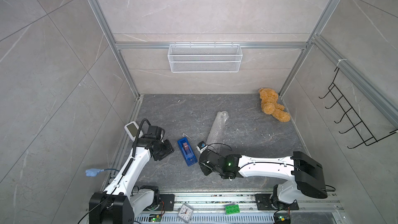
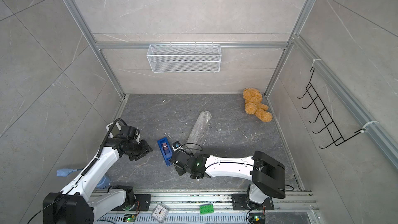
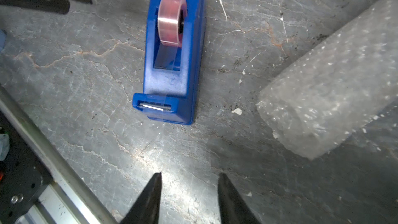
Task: Wrap wine bottles in bubble wrap
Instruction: Move the Tape Cutter to the center of the board.
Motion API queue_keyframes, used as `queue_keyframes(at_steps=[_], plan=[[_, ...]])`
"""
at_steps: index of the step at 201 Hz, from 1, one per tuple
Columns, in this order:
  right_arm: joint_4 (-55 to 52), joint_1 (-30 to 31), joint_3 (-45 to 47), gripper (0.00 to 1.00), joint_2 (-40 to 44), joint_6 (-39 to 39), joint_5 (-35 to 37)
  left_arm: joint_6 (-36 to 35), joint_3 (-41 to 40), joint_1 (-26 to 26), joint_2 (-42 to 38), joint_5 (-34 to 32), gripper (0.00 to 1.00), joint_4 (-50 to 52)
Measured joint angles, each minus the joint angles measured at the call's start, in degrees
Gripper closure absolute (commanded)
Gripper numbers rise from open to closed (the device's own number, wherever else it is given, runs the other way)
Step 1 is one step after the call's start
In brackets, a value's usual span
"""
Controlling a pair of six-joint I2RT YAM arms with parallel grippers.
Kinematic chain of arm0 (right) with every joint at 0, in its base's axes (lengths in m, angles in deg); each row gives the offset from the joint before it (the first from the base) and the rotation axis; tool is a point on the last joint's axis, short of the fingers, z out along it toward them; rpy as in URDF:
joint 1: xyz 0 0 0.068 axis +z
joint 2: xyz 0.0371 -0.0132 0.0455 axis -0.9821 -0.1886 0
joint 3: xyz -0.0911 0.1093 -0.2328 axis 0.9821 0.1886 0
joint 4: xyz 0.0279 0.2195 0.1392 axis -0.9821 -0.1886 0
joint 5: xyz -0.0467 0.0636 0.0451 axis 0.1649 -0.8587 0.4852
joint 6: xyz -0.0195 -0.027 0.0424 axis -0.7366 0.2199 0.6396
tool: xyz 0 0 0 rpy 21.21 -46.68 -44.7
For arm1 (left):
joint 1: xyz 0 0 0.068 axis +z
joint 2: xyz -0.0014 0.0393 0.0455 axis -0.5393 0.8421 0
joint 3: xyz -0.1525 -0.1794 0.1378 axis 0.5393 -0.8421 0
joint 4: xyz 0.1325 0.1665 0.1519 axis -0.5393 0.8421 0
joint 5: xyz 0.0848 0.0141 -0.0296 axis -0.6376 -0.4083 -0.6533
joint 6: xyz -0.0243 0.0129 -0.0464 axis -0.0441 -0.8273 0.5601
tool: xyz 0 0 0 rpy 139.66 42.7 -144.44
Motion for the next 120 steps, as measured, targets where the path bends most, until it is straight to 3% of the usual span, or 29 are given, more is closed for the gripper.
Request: queue_keyframes(at_steps=[47,120], plan=[[4.5,0.0,2.6,0.68,-0.3,0.4,-0.1,1.9,-5.8,0.2,5.5,8.0,0.62,-9.5],[19.1,0.0,6.3,0.72,-7.2,-2.6,-5.4,2.9,-7.6,0.2,12.3,12.9,0.64,-20.8]])
